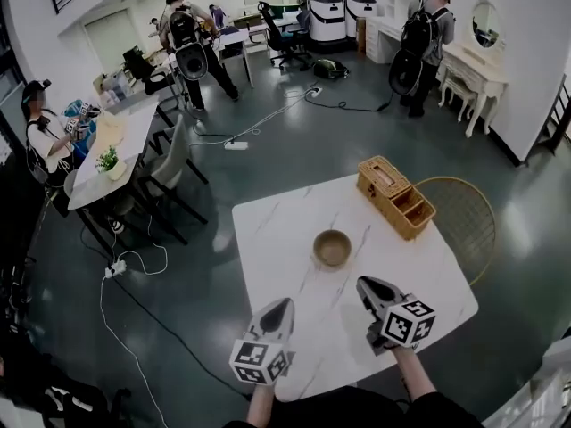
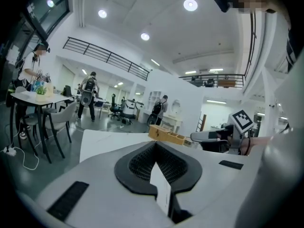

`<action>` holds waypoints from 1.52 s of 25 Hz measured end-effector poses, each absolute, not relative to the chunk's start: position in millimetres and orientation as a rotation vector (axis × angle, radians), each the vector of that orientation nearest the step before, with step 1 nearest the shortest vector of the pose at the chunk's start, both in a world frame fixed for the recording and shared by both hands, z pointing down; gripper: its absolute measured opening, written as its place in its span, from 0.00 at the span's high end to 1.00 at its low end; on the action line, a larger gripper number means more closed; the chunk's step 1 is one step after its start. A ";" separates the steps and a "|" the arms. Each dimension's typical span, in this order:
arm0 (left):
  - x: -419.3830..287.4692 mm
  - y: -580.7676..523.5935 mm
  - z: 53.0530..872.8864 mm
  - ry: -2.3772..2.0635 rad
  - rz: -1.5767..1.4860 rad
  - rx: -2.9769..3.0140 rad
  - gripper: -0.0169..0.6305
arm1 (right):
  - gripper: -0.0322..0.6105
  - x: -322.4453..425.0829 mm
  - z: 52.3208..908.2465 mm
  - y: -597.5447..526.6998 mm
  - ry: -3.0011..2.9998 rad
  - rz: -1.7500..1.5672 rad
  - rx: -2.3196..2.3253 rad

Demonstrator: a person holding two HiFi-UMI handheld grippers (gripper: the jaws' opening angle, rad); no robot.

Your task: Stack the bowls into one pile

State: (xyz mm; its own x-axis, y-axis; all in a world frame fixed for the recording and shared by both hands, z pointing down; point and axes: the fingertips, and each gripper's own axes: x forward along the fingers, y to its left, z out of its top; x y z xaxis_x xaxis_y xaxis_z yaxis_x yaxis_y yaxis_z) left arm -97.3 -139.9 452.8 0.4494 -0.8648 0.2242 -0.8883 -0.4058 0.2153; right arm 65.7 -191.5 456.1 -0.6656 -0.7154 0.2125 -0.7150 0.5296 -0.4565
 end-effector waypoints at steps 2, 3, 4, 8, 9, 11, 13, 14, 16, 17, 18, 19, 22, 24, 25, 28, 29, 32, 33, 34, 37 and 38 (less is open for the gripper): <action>-97.5 -137.0 445.8 -1.518 0.101 2.418 0.95 | 0.91 70.6 444.8 -181.8 2.744 -0.773 -1.257; -97.8 -136.5 440.6 -1.523 0.095 2.426 0.95 | 0.91 73.0 437.6 -178.6 2.738 -0.750 -1.247; -98.4 -135.8 435.1 -1.525 0.090 2.435 0.95 | 0.91 75.2 430.6 -175.7 2.732 -0.728 -1.241; -99.3 -132.2 419.3 -1.523 0.073 2.473 0.95 | 0.91 83.1 411.3 -165.5 2.738 -0.613 -1.247; -99.4 -131.4 416.7 -1.521 0.064 2.481 0.95 | 0.91 85.5 408.1 -163.5 2.745 -0.576 -1.253; -100.6 -129.6 413.0 -1.520 0.049 2.491 0.95 | 0.91 91.0 401.6 -159.1 2.756 -0.503 -1.270; -103.0 -125.7 409.5 -1.526 0.040 2.501 0.95 | 0.91 97.9 395.7 -153.7 2.752 -0.450 -1.295; -103.5 -123.5 407.7 -1.531 0.036 2.508 0.95 | 0.91 102.4 394.0 -151.2 2.745 -0.434 -1.307; -103.6 -120.3 404.6 -1.545 0.036 2.520 0.95 | 0.92 112.1 392.8 -148.7 2.729 -0.416 -1.330; -104.3 -119.5 403.6 -1.555 0.039 2.524 0.95 | 0.92 116.2 392.9 -148.5 2.721 -0.410 -1.340; -105.9 -118.9 402.5 -1.567 0.039 2.526 0.95 | 0.92 119.1 392.9 -148.5 2.713 -0.406 -1.349; -108.4 -118.8 401.3 -1.579 0.035 2.527 0.95 | 0.93 120.9 392.6 -148.5 2.706 -0.402 -1.356; -116.3 -118.8 398.5 -1.613 0.039 2.527 0.95 | 0.93 121.8 390.5 -148.4 2.699 -0.387 -1.368; -119.0 -117.2 398.2 -1.625 0.046 2.526 0.95 | 0.93 121.6 390.4 -147.3 2.712 -0.366 -1.379; -120.1 -116.3 398.6 -1.630 0.046 2.524 0.95 | 0.93 121.5 390.9 -146.9 2.717 -0.358 -1.384; -122.9 -115.0 399.5 -1.638 0.046 2.518 0.95 | 0.93 119.3 391.8 -147.7 2.720 -0.354 -1.386; -123.6 -114.8 399.1 -1.638 0.048 2.519 0.95 | 0.93 118.3 391.8 -147.8 2.721 -0.355 -1.386; -125.9 -113.5 397.1 -1.643 0.050 2.517 0.95 | 0.93 115.6 391.5 -147.5 2.723 -0.358 -1.385; -126.5 -113.3 396.2 -1.647 0.048 2.516 0.95 | 0.93 115.2 391.3 -147.7 2.725 -0.359 -1.382; -126.9 -113.1 395.5 -1.650 0.047 2.514 0.95 | 0.93 115.2 391.1 -147.9 2.727 -0.359 -1.381; -129.2 -112.3 394.8 -1.662 0.049 2.510 0.95 | 0.93 115.3 391.5 -148.7 2.729 -0.360 -1.380; -131.2 -112.3 394.9 -1.667 0.051 2.509 0.95 | 0.93 115.1 392.1 -149.0 2.727 -0.361 -1.381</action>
State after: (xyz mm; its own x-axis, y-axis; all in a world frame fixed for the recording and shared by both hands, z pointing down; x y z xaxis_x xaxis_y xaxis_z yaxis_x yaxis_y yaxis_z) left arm -131.2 -112.3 394.9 0.3893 -0.9157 0.0992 -0.9201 -0.3816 0.0886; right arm 115.1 -149.0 392.1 -0.5960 -0.8015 0.0487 -0.7866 0.5706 -0.2361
